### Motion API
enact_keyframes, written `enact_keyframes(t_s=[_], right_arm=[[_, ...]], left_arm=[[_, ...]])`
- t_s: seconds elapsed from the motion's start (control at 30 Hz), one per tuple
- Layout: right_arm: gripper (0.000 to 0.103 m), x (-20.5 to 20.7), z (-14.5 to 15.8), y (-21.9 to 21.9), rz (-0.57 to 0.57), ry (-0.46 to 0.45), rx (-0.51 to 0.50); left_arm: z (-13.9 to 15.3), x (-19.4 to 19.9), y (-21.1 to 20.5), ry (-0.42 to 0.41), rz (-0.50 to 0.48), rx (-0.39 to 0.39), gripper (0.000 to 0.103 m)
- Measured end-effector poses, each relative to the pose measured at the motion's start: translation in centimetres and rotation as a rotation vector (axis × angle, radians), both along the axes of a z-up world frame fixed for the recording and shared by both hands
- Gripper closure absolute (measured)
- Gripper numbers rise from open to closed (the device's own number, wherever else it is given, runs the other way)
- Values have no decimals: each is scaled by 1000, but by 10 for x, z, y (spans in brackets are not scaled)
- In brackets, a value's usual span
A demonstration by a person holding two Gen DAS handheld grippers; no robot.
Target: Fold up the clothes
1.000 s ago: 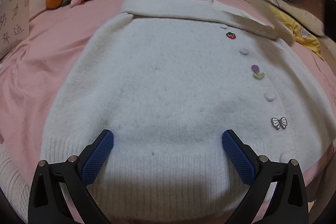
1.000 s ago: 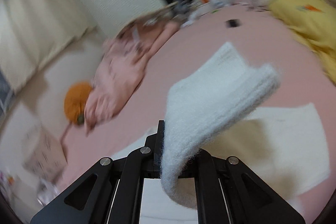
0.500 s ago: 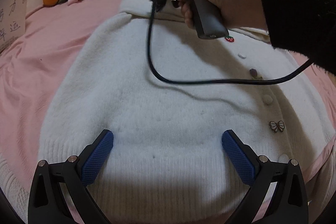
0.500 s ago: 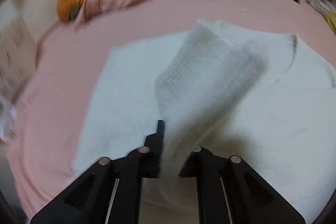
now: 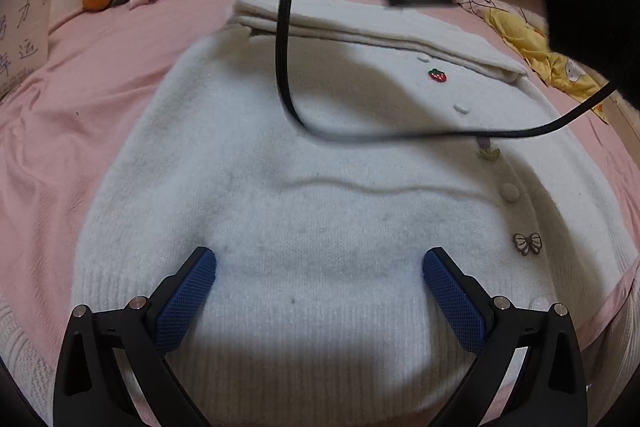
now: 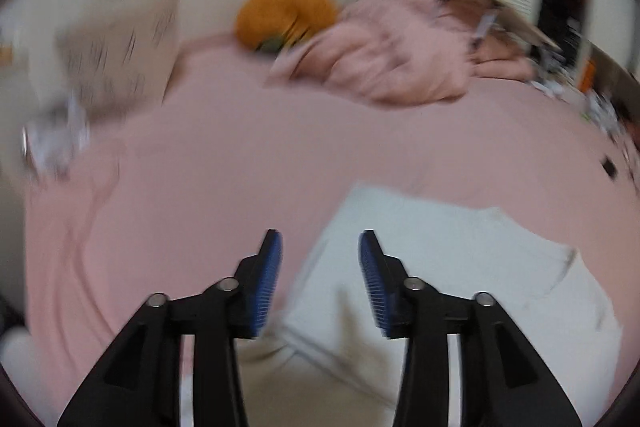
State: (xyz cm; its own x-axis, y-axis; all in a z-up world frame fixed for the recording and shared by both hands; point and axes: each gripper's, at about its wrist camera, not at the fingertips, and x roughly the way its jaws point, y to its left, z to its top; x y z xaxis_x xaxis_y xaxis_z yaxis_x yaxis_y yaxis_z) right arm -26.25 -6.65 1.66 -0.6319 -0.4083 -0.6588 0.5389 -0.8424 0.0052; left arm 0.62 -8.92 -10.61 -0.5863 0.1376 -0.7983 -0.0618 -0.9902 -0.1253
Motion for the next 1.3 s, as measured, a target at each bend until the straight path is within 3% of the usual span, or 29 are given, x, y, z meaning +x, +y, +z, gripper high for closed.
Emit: enact_keyframes(t_s=[0.03, 0.13, 0.23, 0.3, 0.4, 0.47, 0.53, 0.6, 0.7, 0.8, 0.87, 0.93, 1.03, 1.13, 1.23, 1.3], right_arm=[[18, -7, 1, 22, -74, 18, 0], [17, -27, -8, 85, -285, 9, 37], [17, -53, -59, 139, -439, -193, 52], [15, -63, -95, 151, -452, -280, 104], [14, -56, -105, 155, -406, -225, 106], [14, -50, -89, 168, -427, -197, 27], [13, -38, -71, 187, -464, -117, -9], [13, -30, -58, 207, -504, -51, -15], [13, -33, -60, 237, -537, -80, 0], [14, -29, -76, 262, -546, -138, 5], [14, -31, -100, 275, -556, -224, 24], [14, -31, -102, 280, -538, -218, 8], [14, -32, -88, 280, -517, -200, 2], [14, -36, -67, 286, -518, -100, -38], [14, -59, -77, 296, -547, -166, -50], [14, -64, -98, 301, -538, -225, -61]], left_arm=[[0, 0, 0, 1, 0, 0, 0], [0, 0, 0, 1, -2, 0, 0], [1, 0, -3, -2, -7, 9, 0], [5, -1, -7, -1, -2, 36, 0], [21, -3, -20, 19, 45, 100, 0], [43, -10, -31, 63, 86, 122, 0], [72, -27, -39, 158, 94, 131, 0], [91, -68, -31, 210, 34, 103, 0], [110, -143, -14, 250, -59, 77, 0], [89, -226, -1, 166, -47, 93, 0], [49, -268, -5, 30, 25, 105, 0], [11, -293, -14, -82, 84, 104, 4], [19, -294, 3, -44, 45, -28, 4], [51, -291, 17, 70, 15, -11, 3], [39, -312, 10, 36, 61, -79, 1], [7, -324, -1, -54, 90, -56, 1]])
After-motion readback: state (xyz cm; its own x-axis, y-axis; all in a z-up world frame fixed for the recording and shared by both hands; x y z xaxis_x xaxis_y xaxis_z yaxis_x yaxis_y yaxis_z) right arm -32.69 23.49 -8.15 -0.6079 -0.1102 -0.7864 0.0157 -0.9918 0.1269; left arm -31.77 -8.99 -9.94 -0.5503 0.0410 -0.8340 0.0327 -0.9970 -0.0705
